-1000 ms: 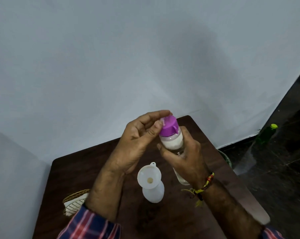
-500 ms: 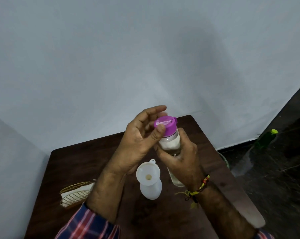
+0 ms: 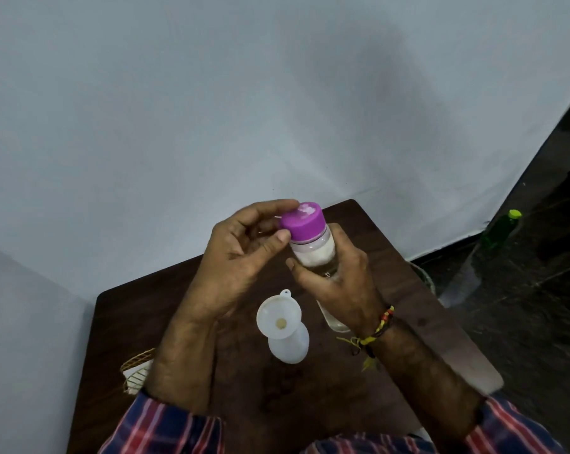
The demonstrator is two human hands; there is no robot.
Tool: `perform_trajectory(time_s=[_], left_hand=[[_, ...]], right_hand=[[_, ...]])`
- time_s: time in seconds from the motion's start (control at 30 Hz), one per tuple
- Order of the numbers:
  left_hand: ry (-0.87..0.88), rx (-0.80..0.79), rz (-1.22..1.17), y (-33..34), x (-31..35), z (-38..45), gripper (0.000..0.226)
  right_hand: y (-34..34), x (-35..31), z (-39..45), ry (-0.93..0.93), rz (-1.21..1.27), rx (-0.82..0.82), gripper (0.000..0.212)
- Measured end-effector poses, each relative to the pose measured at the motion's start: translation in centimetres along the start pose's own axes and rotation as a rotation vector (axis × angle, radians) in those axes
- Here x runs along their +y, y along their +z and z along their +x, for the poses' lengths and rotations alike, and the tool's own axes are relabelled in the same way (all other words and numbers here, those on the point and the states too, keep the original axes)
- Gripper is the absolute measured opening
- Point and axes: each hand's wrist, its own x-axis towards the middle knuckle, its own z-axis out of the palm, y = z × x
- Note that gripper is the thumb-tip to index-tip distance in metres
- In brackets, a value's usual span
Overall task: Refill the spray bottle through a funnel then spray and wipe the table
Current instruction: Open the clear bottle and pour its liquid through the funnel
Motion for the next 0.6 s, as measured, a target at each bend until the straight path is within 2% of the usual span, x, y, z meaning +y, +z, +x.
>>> perform_trajectory(time_s=[0.07,0.23,0.37,0.5,0.6], left_hand=[[0.037,0.063,0.068,0.0,0.2,0.3,0.035],[-0.013,-0.030,-0.010,0.0,-0.3,0.2,0.030],[-0.032,0.011,-0.010,-0.7,-0.4,0.2,0.027],[0.009,-0.048,0.072,-1.0,-0.1,0.2,0.033],[0.023,-0.088,0.010,-0.8,-0.3,0.3,0.042]], right_hand=[[-0.1,0.1,-0.1,0.001,-0.005,-0.002,0.043],[-0.2,0.3,0.1,-0.008,-0.003,0.008,0.042],[0.0,0.3,-0.2,-0.018,0.000,-0.030,0.043],[0.2,0.3,0.0,-0.014,0.041,-0.059,0.043],[0.2,0.1,0.2,-0.020,0.072,-0.083,0.043]])
